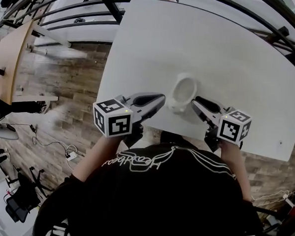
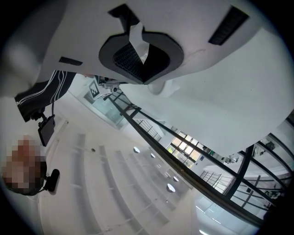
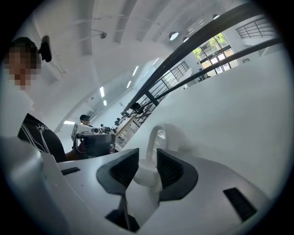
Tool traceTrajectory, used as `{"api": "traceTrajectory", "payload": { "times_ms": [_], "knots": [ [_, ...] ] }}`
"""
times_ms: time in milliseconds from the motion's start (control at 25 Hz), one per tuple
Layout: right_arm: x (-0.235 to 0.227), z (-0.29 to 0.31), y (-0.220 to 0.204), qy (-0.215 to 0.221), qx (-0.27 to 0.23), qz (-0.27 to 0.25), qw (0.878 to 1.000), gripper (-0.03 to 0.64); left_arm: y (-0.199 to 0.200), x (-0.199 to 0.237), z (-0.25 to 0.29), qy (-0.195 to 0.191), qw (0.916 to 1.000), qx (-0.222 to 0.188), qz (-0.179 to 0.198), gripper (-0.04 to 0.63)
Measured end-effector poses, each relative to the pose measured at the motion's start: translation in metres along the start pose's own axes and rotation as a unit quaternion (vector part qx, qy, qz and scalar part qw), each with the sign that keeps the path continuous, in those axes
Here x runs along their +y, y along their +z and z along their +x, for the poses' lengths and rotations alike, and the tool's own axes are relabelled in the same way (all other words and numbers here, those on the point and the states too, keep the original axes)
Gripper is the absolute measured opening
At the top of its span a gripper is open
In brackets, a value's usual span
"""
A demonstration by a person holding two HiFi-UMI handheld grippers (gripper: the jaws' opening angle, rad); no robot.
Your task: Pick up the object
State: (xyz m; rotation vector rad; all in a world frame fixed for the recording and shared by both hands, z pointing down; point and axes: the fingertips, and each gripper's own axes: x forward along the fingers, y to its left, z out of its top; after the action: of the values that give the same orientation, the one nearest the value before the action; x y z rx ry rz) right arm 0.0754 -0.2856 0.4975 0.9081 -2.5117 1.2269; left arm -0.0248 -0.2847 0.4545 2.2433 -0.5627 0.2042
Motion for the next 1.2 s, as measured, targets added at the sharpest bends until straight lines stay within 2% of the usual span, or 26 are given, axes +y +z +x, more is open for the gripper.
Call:
{"api": "traceTrajectory", "payload": {
  "times_ms": [80,200,480,1040,1200],
  "knots": [
    [-0.013,0.003,-0.003,-0.019,0.002,0.015,1.000,0.119,0.002,0.005,0.002,0.002,1.0000,0.000,0.000,0.008],
    [-0.032,0.005,-0.006,-0.047,0.003,0.039,0.998,0.138,0.004,0.009,0.006,0.004,1.0000,0.000,-0.004,0.008],
    [-0.043,0.016,-0.010,-0.047,0.007,0.090,0.995,0.138,0.006,0.008,0.010,0.012,0.9999,0.008,-0.004,0.008],
    [-0.055,0.029,-0.016,-0.046,0.030,0.111,0.992,0.136,0.011,0.003,0.017,0.016,0.9999,0.001,0.002,0.008],
    [-0.056,0.031,-0.018,-0.042,0.025,0.121,0.991,0.118,0.010,0.005,0.017,0.017,0.9999,-0.001,0.002,0.008]
  ]
}}
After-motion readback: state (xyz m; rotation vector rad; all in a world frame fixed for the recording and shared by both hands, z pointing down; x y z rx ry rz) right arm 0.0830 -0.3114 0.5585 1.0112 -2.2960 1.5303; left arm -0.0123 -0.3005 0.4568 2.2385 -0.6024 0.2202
